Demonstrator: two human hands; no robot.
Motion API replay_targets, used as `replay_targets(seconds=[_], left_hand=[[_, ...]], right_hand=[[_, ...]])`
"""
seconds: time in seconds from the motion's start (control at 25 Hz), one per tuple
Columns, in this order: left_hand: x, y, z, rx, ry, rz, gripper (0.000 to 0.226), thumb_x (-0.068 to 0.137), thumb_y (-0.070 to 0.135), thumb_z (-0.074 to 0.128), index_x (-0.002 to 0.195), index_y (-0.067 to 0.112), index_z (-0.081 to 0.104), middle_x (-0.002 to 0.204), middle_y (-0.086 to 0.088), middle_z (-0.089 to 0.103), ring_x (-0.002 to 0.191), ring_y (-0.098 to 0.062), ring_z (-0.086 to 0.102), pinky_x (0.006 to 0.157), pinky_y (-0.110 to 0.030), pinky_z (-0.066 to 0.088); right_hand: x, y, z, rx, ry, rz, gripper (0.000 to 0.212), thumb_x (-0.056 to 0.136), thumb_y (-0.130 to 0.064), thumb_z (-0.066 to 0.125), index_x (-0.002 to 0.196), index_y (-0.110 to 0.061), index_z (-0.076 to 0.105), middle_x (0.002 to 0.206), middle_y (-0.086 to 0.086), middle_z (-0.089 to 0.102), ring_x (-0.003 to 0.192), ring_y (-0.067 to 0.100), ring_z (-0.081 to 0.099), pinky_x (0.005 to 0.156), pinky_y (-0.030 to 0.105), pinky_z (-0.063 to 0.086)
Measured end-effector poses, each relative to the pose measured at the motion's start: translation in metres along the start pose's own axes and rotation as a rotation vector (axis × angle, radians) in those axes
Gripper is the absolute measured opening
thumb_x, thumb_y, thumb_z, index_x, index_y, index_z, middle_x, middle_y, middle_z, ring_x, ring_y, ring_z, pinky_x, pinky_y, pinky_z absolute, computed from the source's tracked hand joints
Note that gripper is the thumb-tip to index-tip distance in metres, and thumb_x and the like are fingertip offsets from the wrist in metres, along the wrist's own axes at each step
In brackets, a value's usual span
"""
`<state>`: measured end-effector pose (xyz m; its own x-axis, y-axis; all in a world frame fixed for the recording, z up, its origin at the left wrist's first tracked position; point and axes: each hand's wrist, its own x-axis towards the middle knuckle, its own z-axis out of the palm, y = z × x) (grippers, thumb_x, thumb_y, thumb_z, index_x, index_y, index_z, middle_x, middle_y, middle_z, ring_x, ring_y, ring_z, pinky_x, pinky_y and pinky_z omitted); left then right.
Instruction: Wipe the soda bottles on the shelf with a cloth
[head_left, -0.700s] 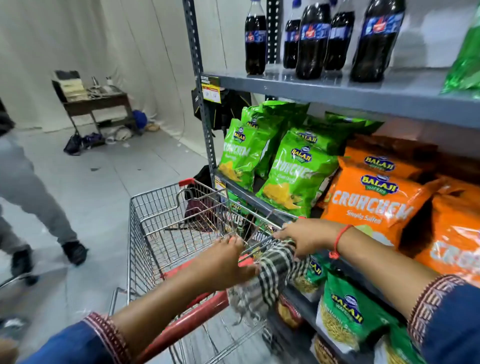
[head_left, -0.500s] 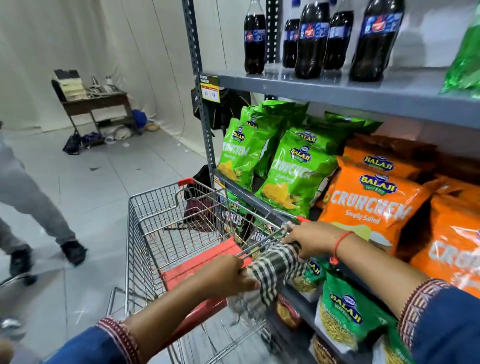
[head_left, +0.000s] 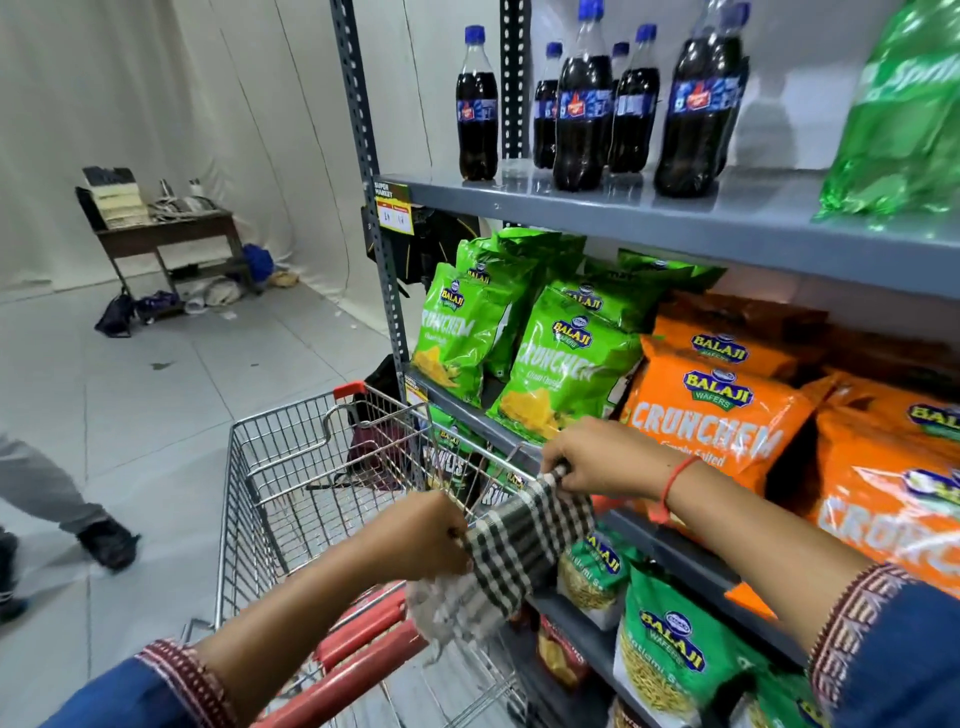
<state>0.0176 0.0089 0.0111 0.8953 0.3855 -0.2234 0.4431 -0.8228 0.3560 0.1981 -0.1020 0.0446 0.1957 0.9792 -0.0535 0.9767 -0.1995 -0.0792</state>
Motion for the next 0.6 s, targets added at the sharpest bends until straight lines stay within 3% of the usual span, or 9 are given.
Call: replay_targets(seconds=[0.08, 0.2, 0.32, 0.4, 0.48, 0.52, 0.6], left_hand=[[0.005, 0.009, -0.023, -0.084, 0.009, 0.072, 0.008, 0.074, 0.019, 0.06, 0.066, 0.018, 0.06, 0.066, 0.004, 0.062, 0.061, -0.009, 0.059, 0.057, -0.019, 0.049], [0.018, 0.038, -0.053, -0.435, 0.104, 0.214, 0.027, 0.067, 0.023, 0.071, 0.093, 0.02, 0.067, 0.096, 0.002, 0.073, 0.087, -0.012, 0.066, 0.079, -0.026, 0.05], [0.031, 0.073, -0.075, -0.672, 0.249, 0.297, 0.006, 0.073, 0.012, 0.066, 0.072, 0.012, 0.06, 0.07, -0.007, 0.062, 0.062, -0.015, 0.054, 0.061, -0.029, 0.042], [0.039, 0.087, -0.086, -0.865, 0.302, 0.299, 0.008, 0.077, 0.005, 0.061, 0.07, 0.008, 0.06, 0.067, -0.01, 0.058, 0.061, -0.017, 0.051, 0.058, -0.027, 0.04], [0.047, 0.094, -0.099, -1.074, 0.306, 0.283, 0.01, 0.078, 0.003, 0.06, 0.071, 0.008, 0.066, 0.066, -0.006, 0.067, 0.059, -0.016, 0.06, 0.056, -0.023, 0.048], [0.049, 0.098, -0.107, -1.161, 0.303, 0.285, 0.012, 0.078, 0.002, 0.059, 0.072, 0.008, 0.067, 0.064, -0.003, 0.069, 0.057, -0.014, 0.063, 0.055, -0.023, 0.05], [0.054, 0.103, -0.122, -1.275, 0.285, 0.313, 0.016, 0.079, 0.0, 0.055, 0.072, 0.007, 0.066, 0.059, -0.003, 0.07, 0.051, -0.013, 0.064, 0.05, -0.022, 0.052]], right_hand=[[-0.005, -0.002, -0.029, 0.115, 0.079, 0.003, 0.018, 0.075, -0.012, 0.066, 0.092, -0.019, 0.066, 0.092, 0.002, 0.068, 0.082, 0.02, 0.058, 0.059, 0.028, 0.041], [-0.01, -0.008, -0.072, 0.161, 0.19, -0.049, 0.022, 0.071, -0.011, 0.069, 0.09, -0.022, 0.063, 0.091, 0.001, 0.069, 0.077, 0.015, 0.056, 0.058, 0.026, 0.04], [-0.015, -0.012, -0.104, 0.187, 0.304, 0.005, 0.03, 0.068, -0.015, 0.072, 0.085, -0.029, 0.051, 0.087, 0.003, 0.065, 0.065, 0.013, 0.051, 0.057, 0.031, 0.042], [-0.022, -0.011, -0.109, 0.181, 0.548, 0.077, 0.031, 0.072, -0.018, 0.069, 0.091, -0.03, 0.047, 0.097, 0.003, 0.062, 0.085, 0.021, 0.055, 0.074, 0.037, 0.047], [-0.029, -0.013, -0.096, 0.091, 0.975, 0.091, 0.03, 0.079, -0.025, 0.062, 0.106, -0.024, 0.05, 0.113, 0.003, 0.059, 0.105, 0.024, 0.051, 0.092, 0.034, 0.038], [-0.031, -0.017, -0.086, 0.063, 1.107, 0.12, 0.034, 0.082, -0.031, 0.056, 0.114, -0.023, 0.048, 0.122, 0.004, 0.056, 0.114, 0.025, 0.047, 0.1, 0.033, 0.034], [-0.027, -0.026, -0.067, 0.077, 1.1, 0.213, 0.057, 0.084, -0.052, 0.039, 0.134, -0.028, 0.028, 0.148, 0.005, 0.031, 0.136, 0.023, 0.019, 0.112, 0.041, 0.019]])
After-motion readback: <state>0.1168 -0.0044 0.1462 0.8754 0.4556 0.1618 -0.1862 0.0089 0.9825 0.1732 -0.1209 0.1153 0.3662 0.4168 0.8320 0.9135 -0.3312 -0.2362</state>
